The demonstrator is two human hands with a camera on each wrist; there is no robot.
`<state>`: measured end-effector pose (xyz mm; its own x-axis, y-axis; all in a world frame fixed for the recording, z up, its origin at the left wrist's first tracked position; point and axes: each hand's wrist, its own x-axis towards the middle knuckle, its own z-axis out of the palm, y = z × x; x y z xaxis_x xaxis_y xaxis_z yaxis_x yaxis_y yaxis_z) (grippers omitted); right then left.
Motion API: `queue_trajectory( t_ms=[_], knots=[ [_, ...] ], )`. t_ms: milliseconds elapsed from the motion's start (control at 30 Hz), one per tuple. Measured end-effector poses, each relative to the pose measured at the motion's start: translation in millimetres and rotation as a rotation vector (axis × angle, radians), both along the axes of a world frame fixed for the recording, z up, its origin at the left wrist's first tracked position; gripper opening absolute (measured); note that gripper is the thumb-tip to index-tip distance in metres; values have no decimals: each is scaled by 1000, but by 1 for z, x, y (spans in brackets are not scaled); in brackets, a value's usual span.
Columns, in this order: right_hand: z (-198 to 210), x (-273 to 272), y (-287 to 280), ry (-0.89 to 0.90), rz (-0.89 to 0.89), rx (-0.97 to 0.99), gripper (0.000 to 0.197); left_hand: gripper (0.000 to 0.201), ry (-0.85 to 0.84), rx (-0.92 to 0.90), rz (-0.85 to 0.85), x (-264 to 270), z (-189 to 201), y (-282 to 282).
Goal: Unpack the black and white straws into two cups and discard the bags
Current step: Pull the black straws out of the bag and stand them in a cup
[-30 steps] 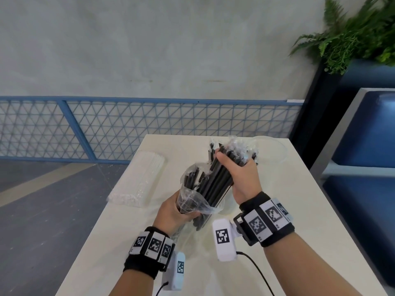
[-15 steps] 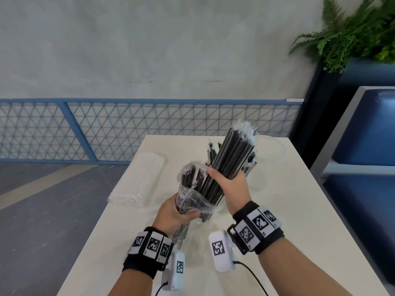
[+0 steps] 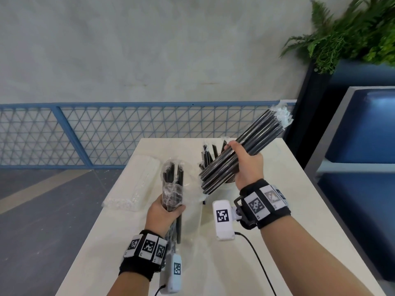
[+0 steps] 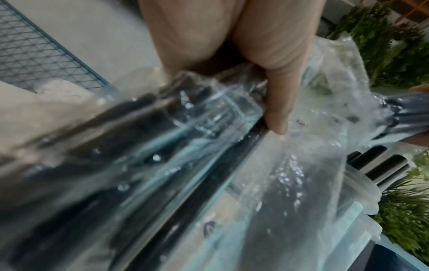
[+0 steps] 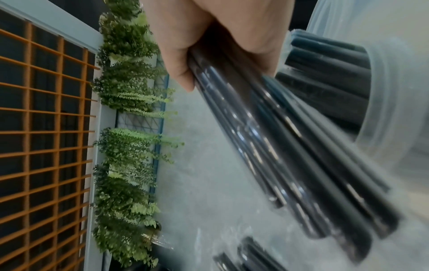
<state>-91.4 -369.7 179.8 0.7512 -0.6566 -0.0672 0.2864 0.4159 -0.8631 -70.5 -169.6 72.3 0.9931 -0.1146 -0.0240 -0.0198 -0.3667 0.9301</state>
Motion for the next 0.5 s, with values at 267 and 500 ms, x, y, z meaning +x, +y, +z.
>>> queue_trajectory(
  t_ms=[267,500],
  knots=[
    [29,-1,-9,-30,-206,-427,23,22,-8,-48,70,0,2,-5],
    [-5,12,7,79,-89,-640,24,25,0,-102,23,-5,9,-13]
  ],
)
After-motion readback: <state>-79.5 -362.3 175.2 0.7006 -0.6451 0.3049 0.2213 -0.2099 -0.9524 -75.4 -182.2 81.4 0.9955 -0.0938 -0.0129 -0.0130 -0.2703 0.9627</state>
